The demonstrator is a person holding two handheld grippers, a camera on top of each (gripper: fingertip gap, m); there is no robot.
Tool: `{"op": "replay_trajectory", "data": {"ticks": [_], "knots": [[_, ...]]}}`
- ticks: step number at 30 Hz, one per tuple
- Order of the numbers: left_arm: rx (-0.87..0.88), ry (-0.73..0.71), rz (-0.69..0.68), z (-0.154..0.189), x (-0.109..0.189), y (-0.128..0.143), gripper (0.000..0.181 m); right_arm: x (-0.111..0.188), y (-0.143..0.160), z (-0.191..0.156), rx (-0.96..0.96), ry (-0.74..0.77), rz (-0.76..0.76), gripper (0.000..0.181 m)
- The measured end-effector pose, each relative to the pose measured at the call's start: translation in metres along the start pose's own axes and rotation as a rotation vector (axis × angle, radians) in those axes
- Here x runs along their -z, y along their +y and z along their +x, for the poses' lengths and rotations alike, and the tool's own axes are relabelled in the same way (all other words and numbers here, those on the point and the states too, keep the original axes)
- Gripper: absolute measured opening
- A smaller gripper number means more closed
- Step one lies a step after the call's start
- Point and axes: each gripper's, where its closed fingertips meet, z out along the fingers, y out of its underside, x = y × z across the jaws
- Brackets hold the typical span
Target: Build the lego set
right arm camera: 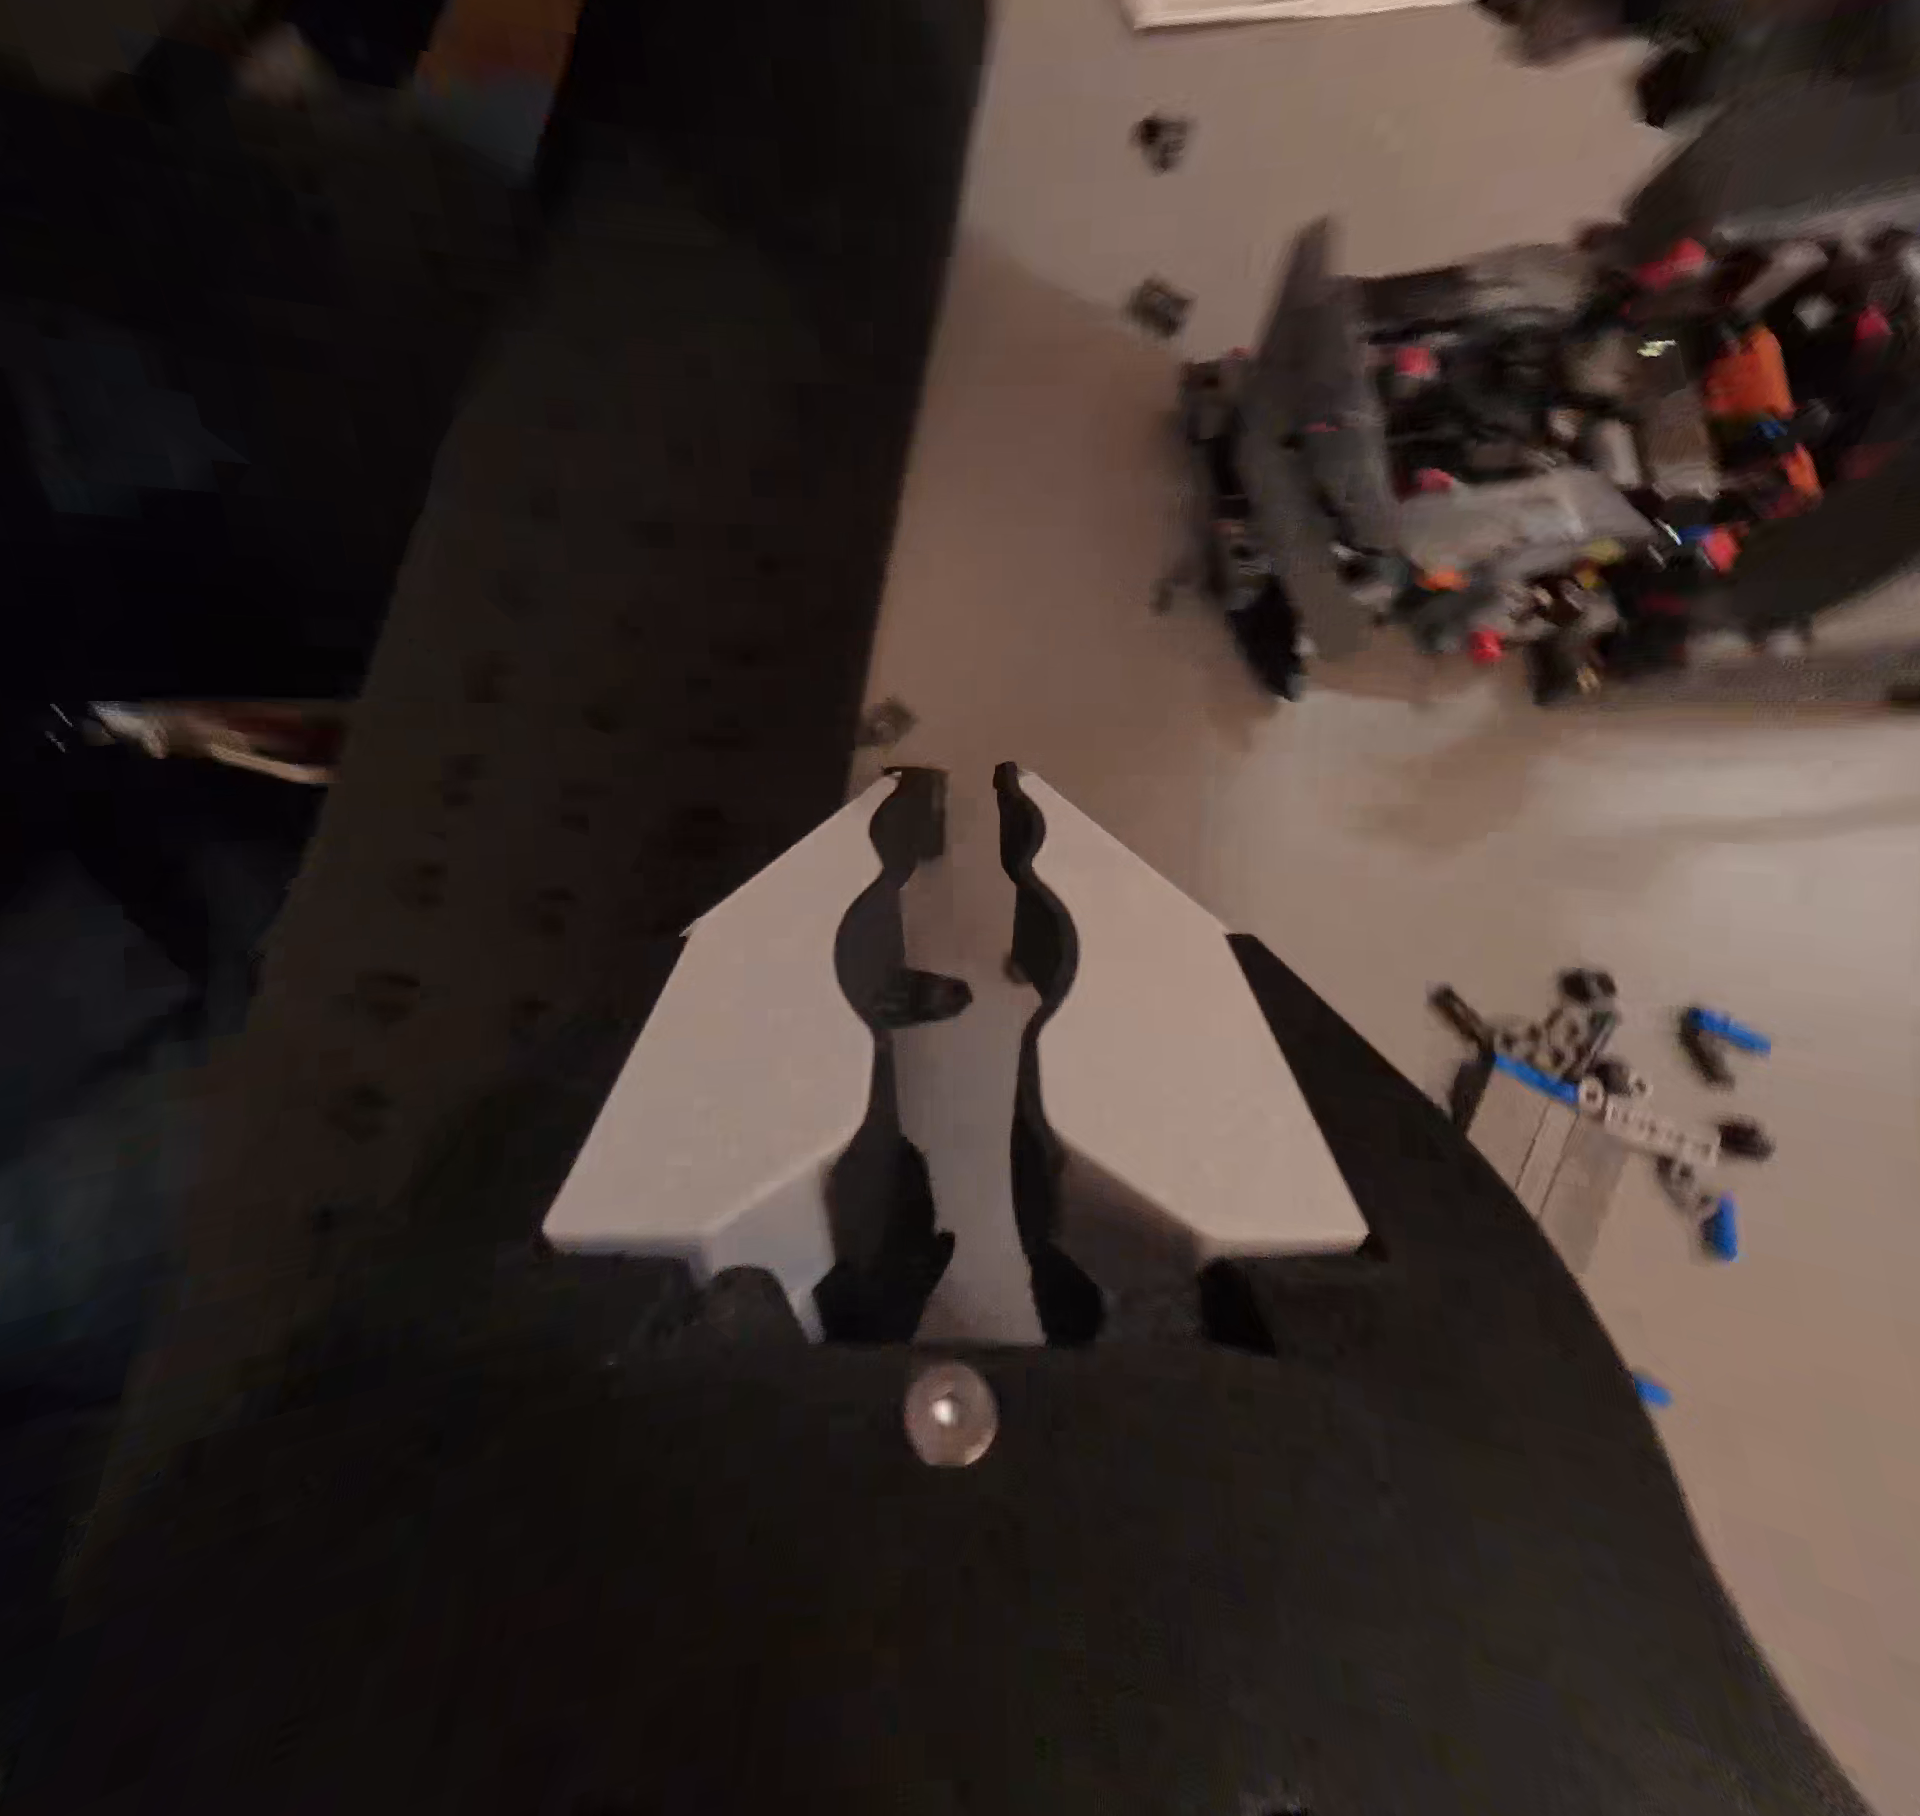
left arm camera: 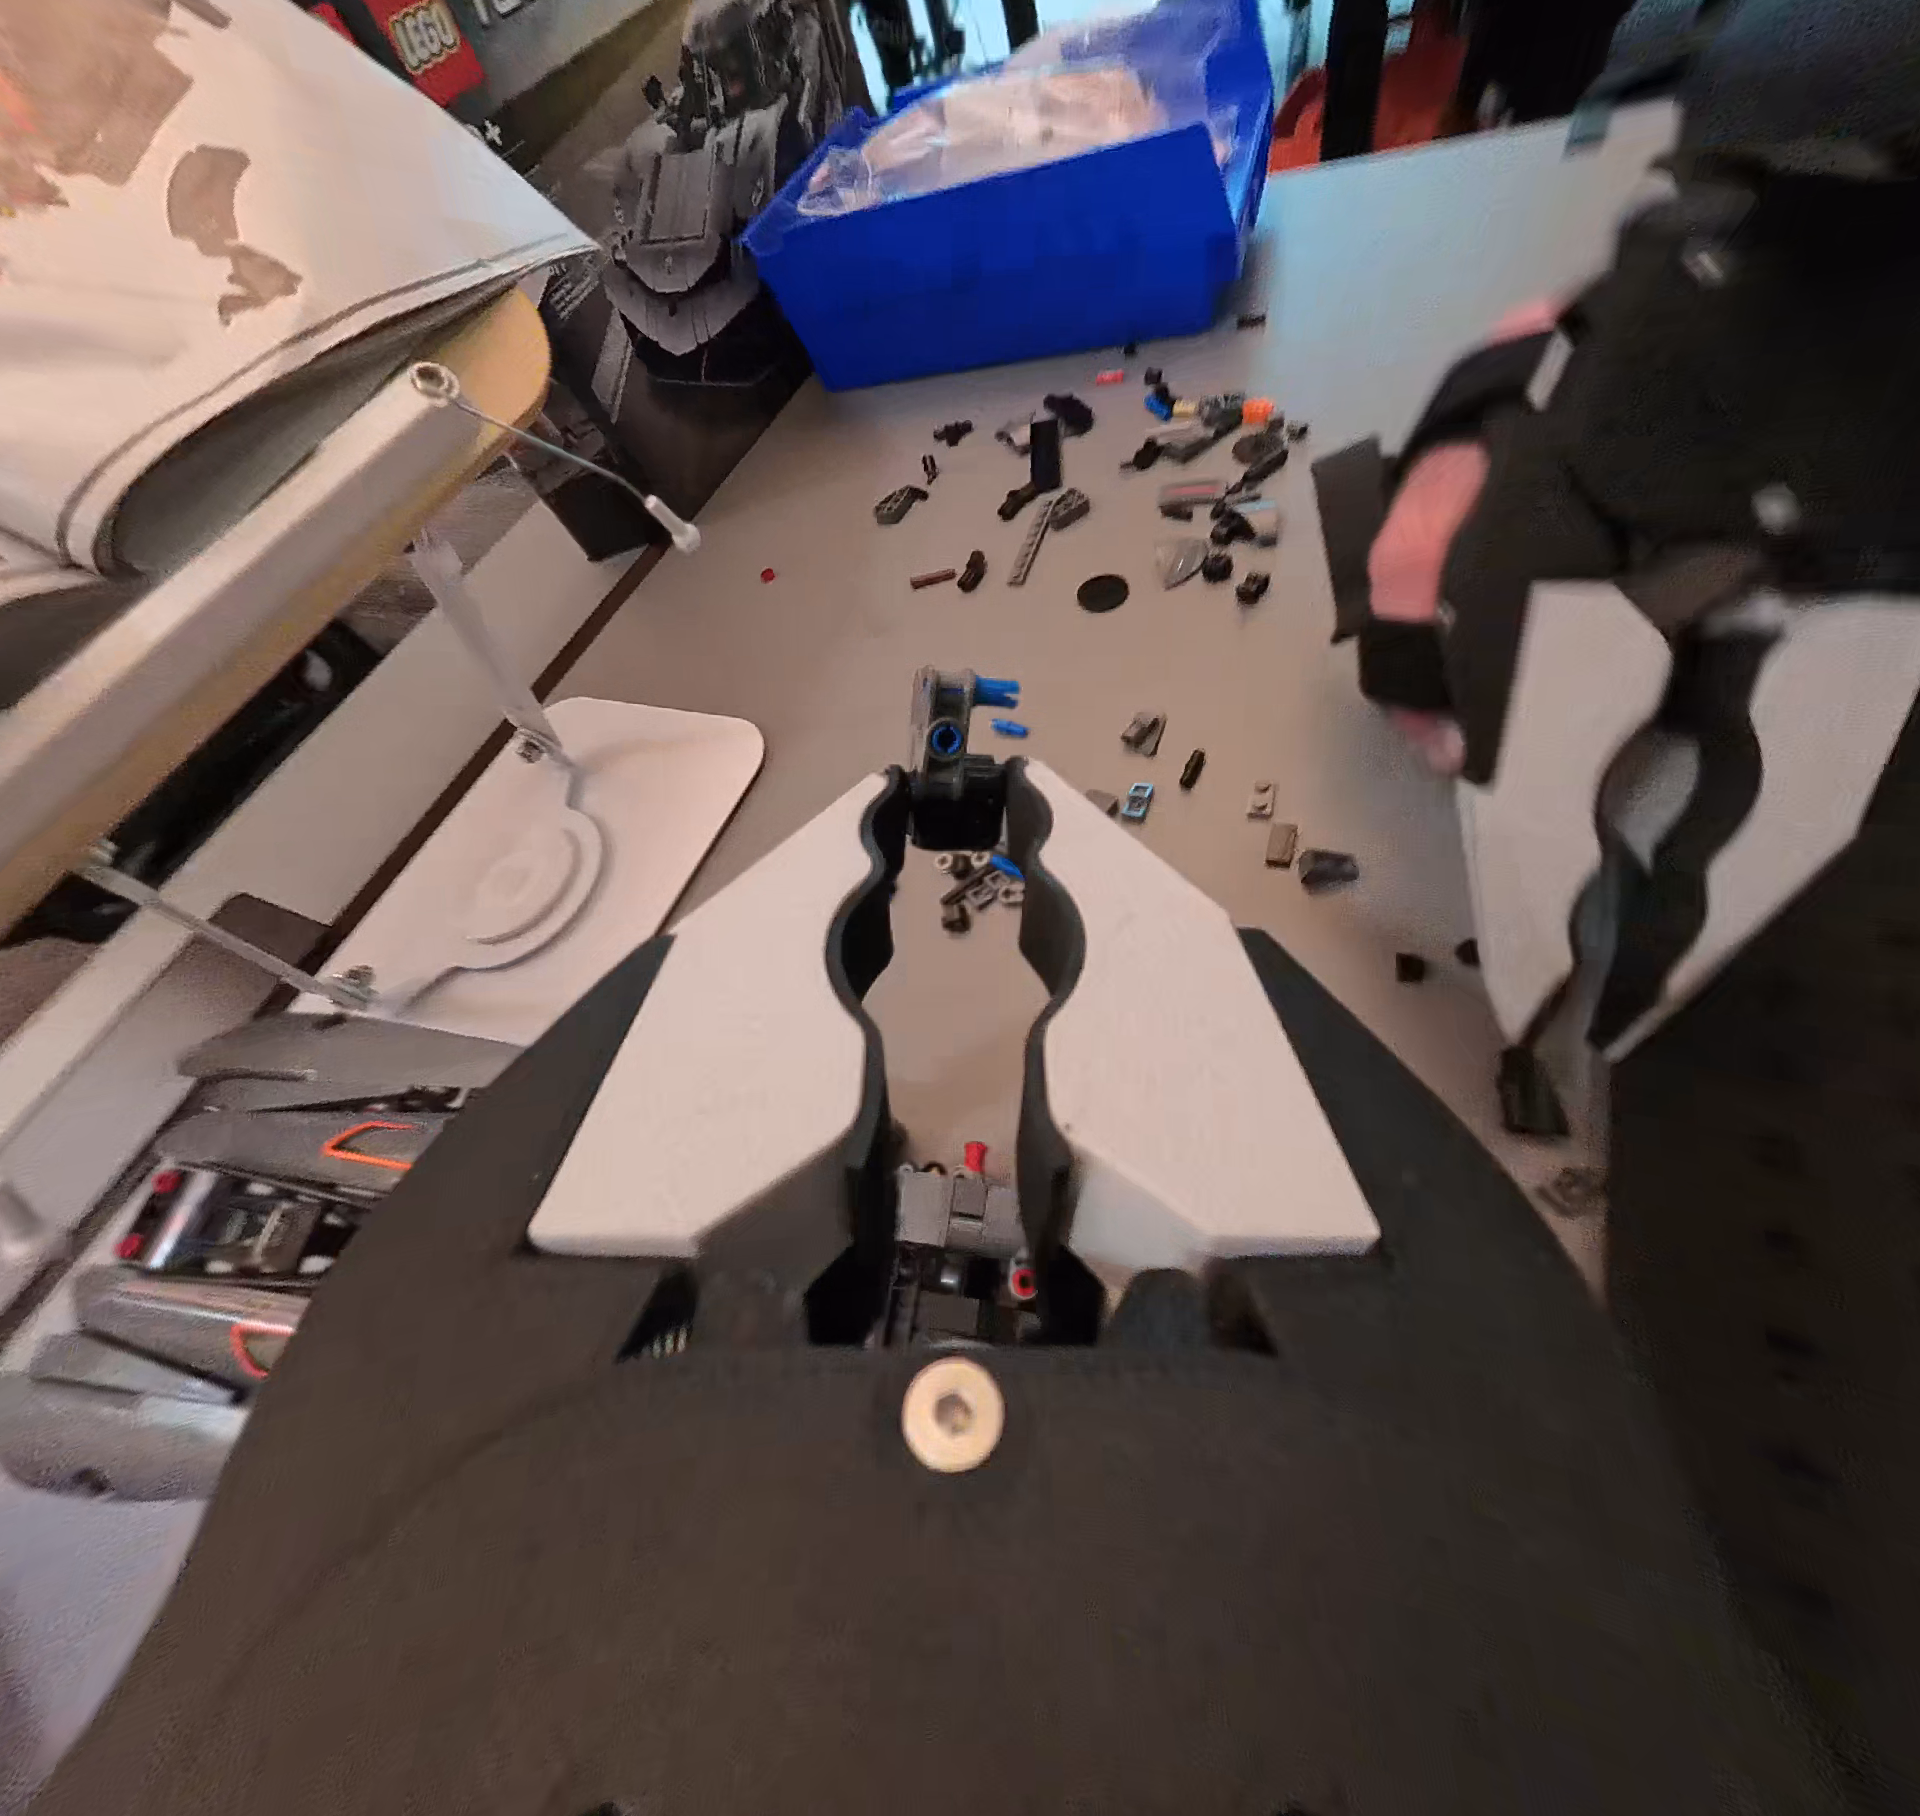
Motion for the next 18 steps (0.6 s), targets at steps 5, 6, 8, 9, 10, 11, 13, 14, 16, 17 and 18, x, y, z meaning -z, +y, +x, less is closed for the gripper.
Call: {"op": "replay_trajectory", "data": {"ticks": [5,6,8,9,10,11,13,14,16,17,18], "knots": [[0.098,0.036,0.061,-0.006,0.005,-0.001,0.016,-0.020,0.015,-0.010,0.209,0.071,-0.146,0.008],[0.100,0.042,0.062,-0.005,0.005,0.000,0.016,-0.020,0.018,-0.009,0.224,0.087,-0.160,0.007],[0.097,0.051,0.058,-0.003,0.003,0.001,0.016,-0.021,0.021,-0.006,0.235,0.108,-0.174,0.008],[0.100,0.058,0.058,-0.002,0.002,0.001,0.016,-0.022,0.023,-0.005,0.239,0.114,-0.184,0.009],[0.106,0.064,0.062,-0.001,0.002,0.001,0.016,-0.023,0.024,-0.004,0.239,0.118,-0.187,0.007],[0.114,0.069,0.067,-0.001,0.002,0.000,0.016,-0.024,0.023,-0.003,0.238,0.119,-0.183,0.005],[0.129,0.075,0.079,-0.002,0.003,-0.001,0.016,-0.026,0.022,-0.002,0.236,0.126,-0.182,0.005],[0.139,0.077,0.085,-0.003,0.004,-0.001,0.016,-0.026,0.022,0.000,0.227,0.128,-0.179,0.005],[0.165,0.088,0.104,-0.004,0.006,-0.003,0.016,-0.025,0.023,0.005,0.193,0.135,-0.181,0.005],[0.179,0.096,0.115,-0.005,0.007,-0.003,0.016,-0.024,0.023,0.008,0.179,0.139,-0.175,0.005],[0.194,0.107,0.128,-0.005,0.008,-0.005,0.016,-0.021,0.020,0.011,0.161,0.142,-0.152,0.005]]}}
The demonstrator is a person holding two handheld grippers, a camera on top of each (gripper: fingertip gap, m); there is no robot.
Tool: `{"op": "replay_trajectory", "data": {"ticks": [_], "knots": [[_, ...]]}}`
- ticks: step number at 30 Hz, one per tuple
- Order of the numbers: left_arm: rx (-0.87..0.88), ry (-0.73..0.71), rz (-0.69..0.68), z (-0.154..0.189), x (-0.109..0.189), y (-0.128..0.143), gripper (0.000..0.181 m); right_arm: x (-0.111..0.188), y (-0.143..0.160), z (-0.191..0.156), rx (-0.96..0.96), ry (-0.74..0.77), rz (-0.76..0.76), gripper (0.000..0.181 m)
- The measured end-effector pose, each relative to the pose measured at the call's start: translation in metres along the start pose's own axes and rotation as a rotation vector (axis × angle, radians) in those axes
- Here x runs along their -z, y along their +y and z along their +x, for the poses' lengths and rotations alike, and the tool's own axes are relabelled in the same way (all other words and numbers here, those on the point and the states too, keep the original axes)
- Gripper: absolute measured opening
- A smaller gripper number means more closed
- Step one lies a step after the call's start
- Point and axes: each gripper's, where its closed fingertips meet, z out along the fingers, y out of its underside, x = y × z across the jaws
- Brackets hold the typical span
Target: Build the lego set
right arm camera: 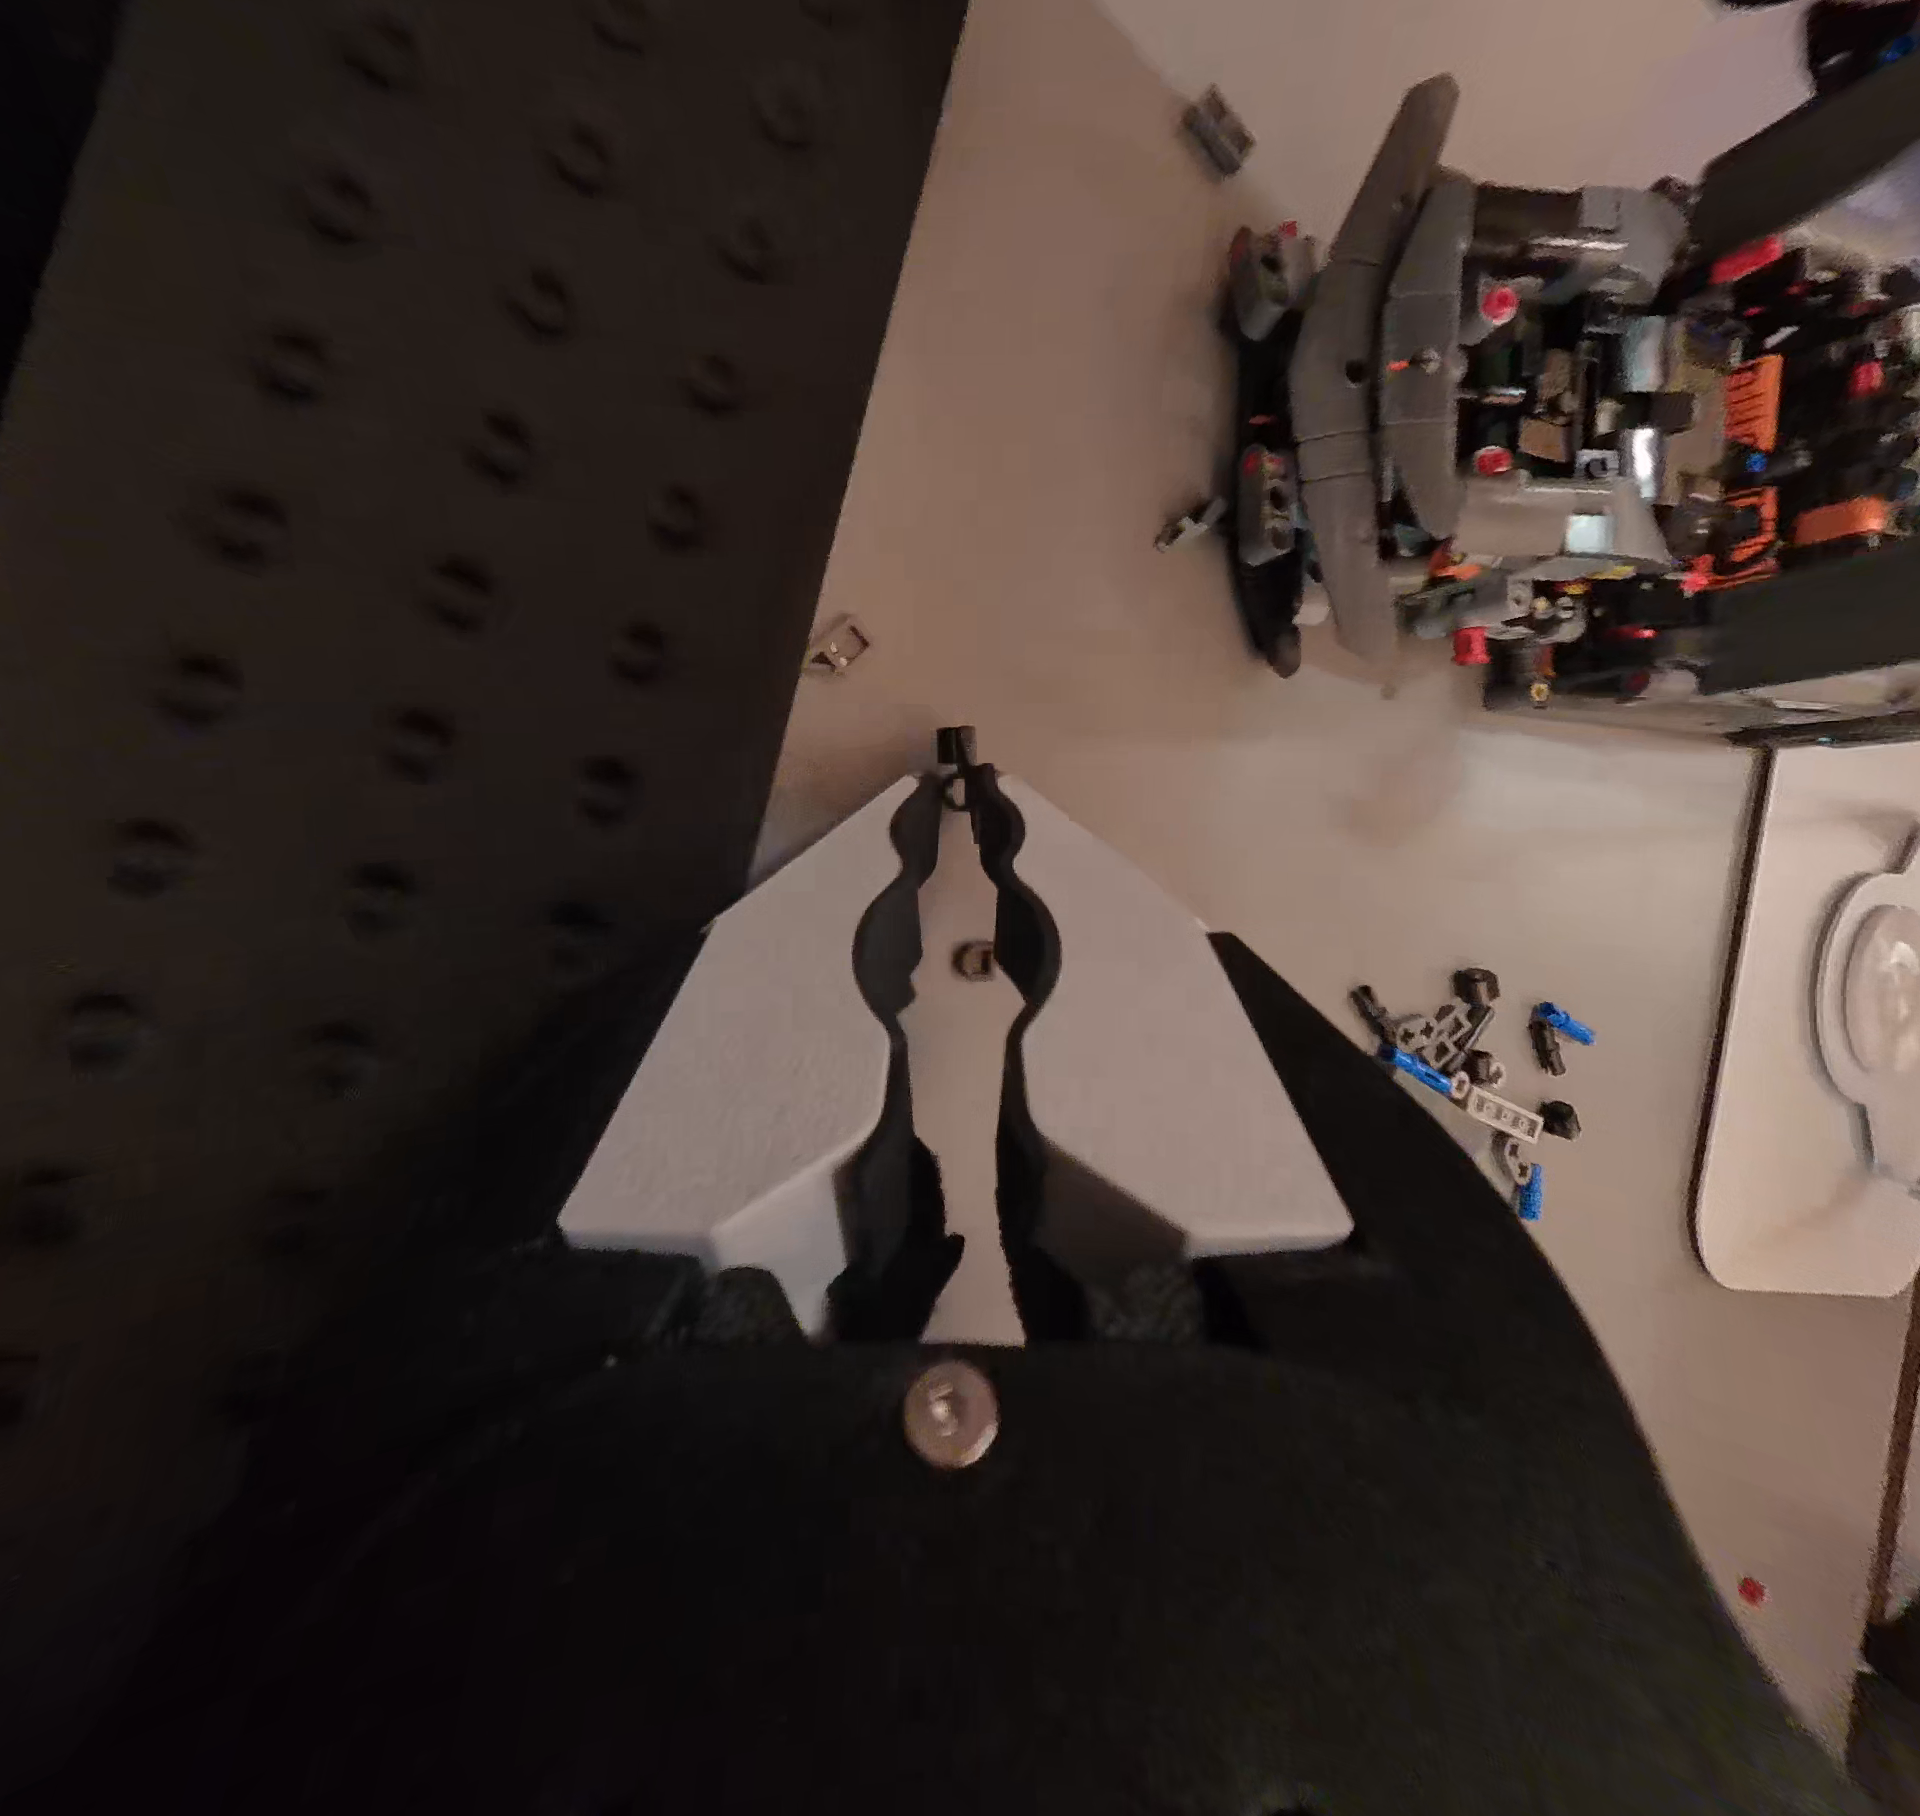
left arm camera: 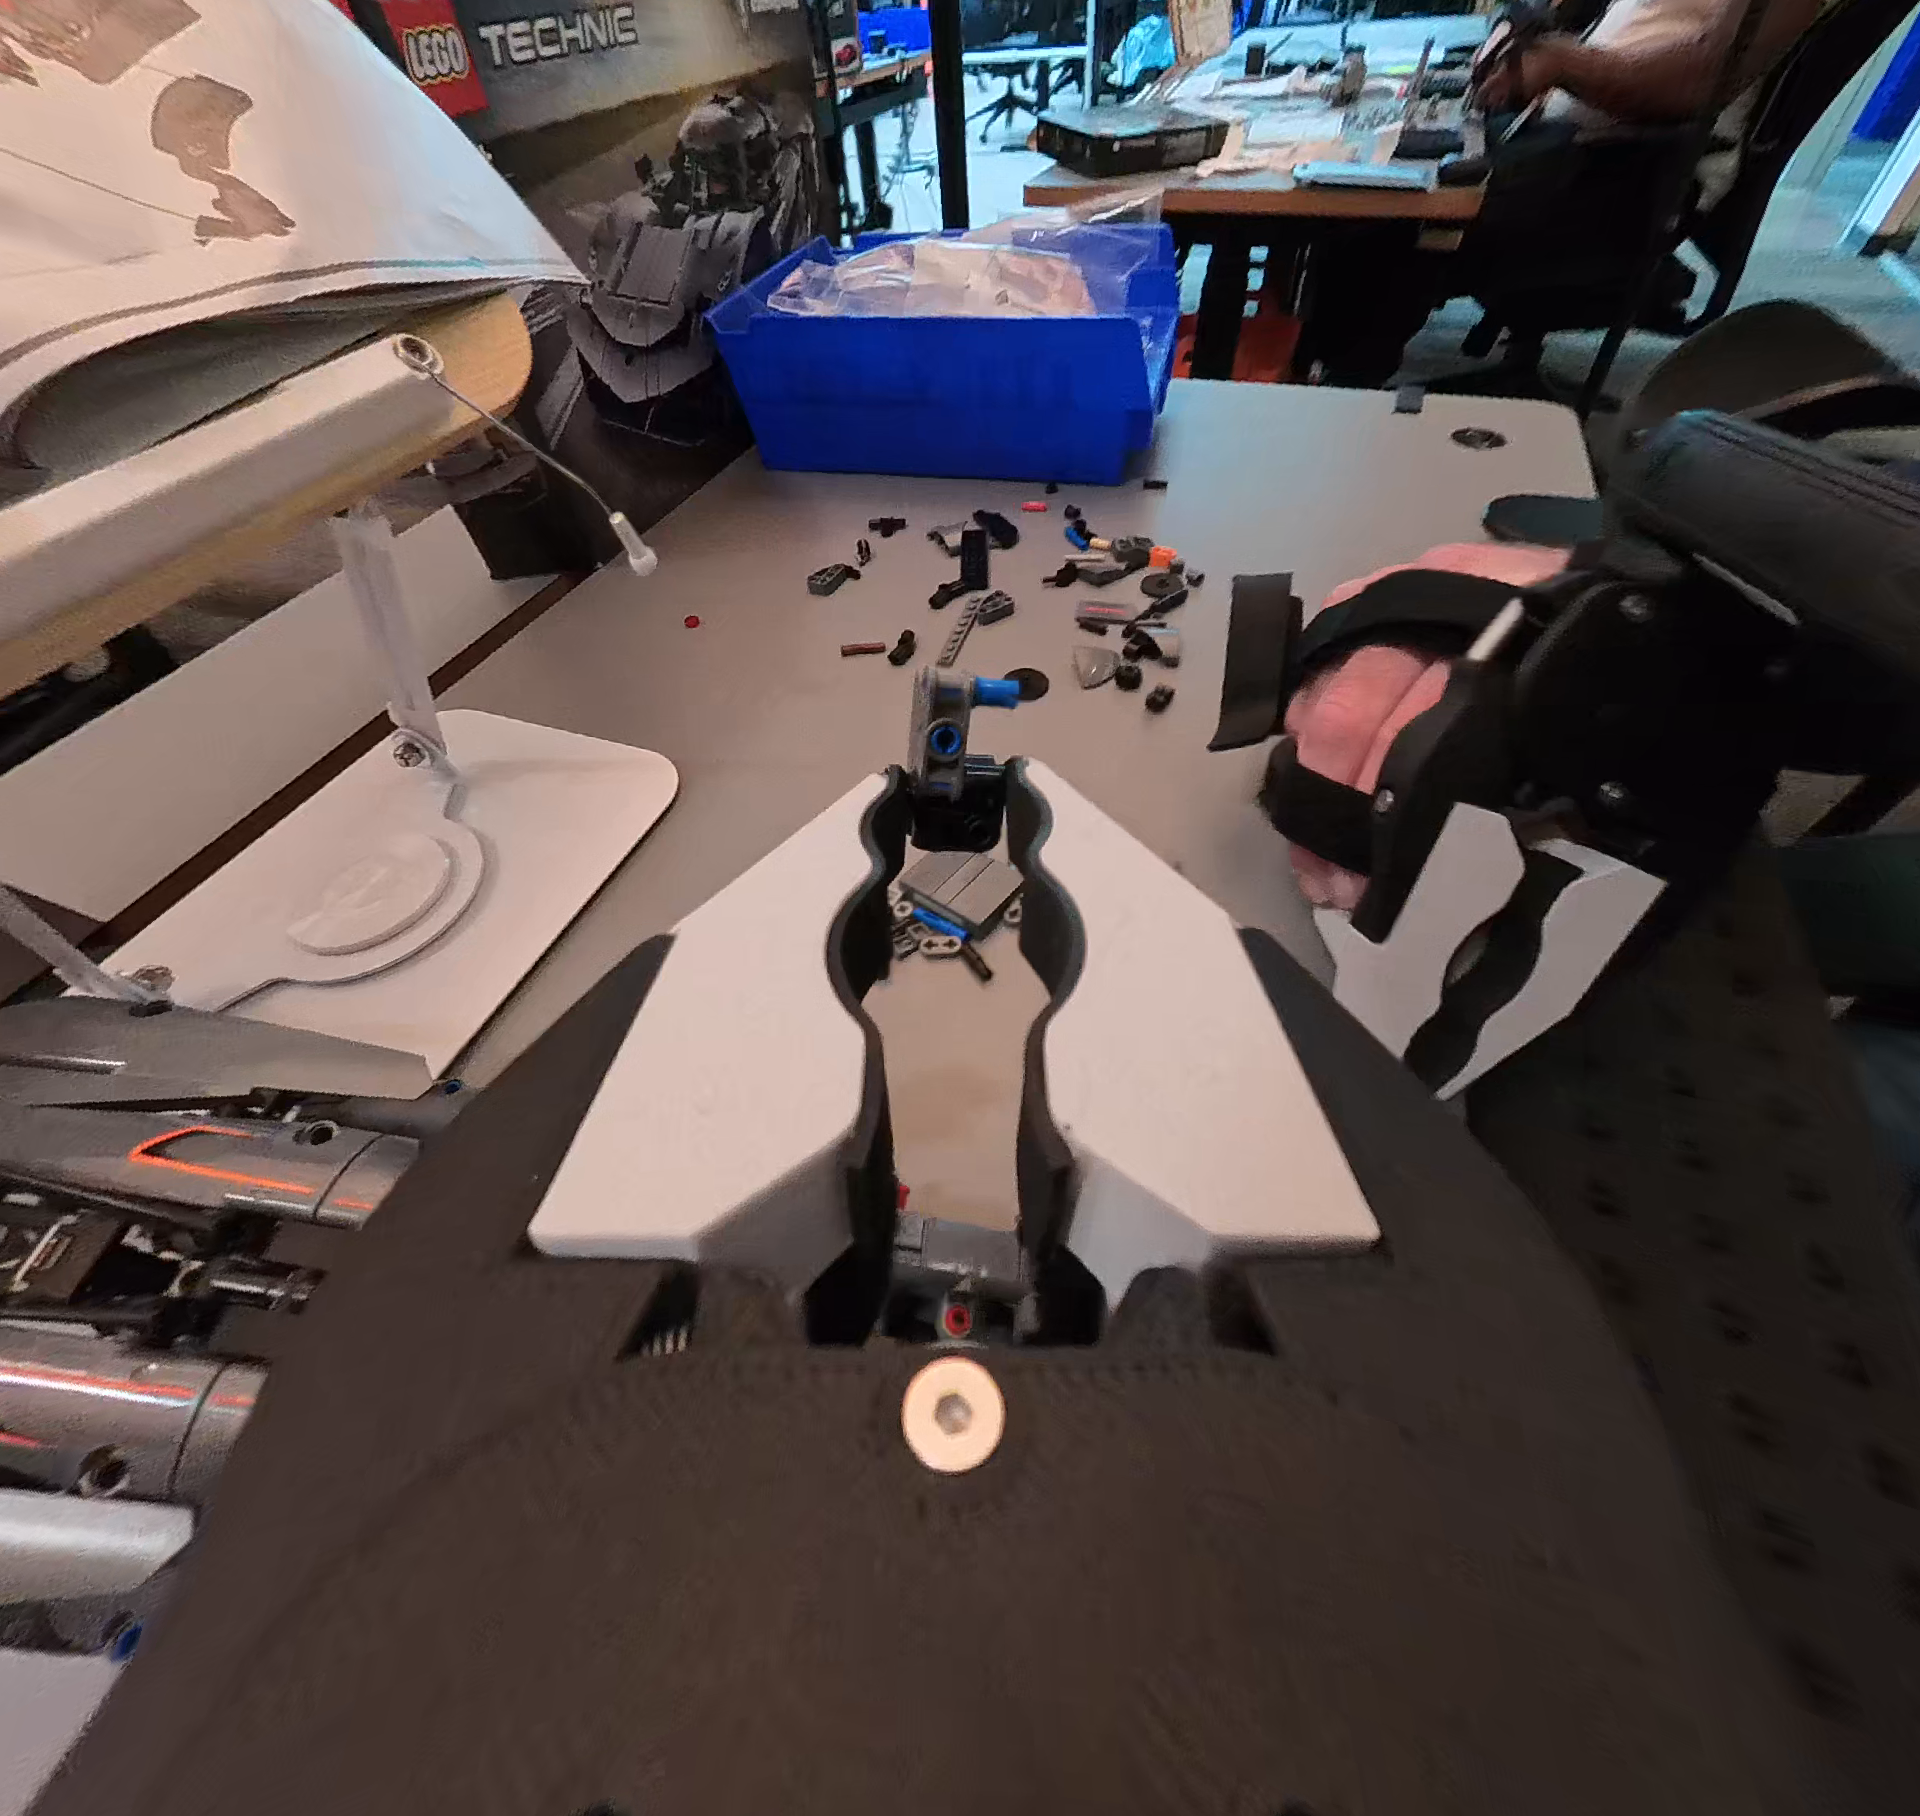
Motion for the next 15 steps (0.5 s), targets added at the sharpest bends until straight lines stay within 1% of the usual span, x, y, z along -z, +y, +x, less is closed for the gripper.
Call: {"op": "replay_trajectory", "data": {"ticks": [3,5,10,13,15], "knots": [[0.046,0.036,0.039,0.000,0.003,-0.004,0.016,0.012,-0.009,0.017,-0.067,0.026,0.074,0.005],[0.083,0.062,0.074,0.000,0.006,-0.008,0.016,0.024,-0.014,0.035,-0.096,0.084,0.118,0.005],[0.198,0.189,0.190,0.005,0.018,-0.023,0.016,0.069,-0.026,0.094,-0.077,0.377,0.202,0.004],[0.261,0.259,0.237,0.009,0.021,-0.028,0.015,0.096,-0.037,0.119,-0.043,0.528,0.251,0.005],[0.301,0.316,0.265,0.012,0.023,-0.031,0.016,0.107,-0.045,0.128,-0.025,0.589,0.281,0.005]]}}
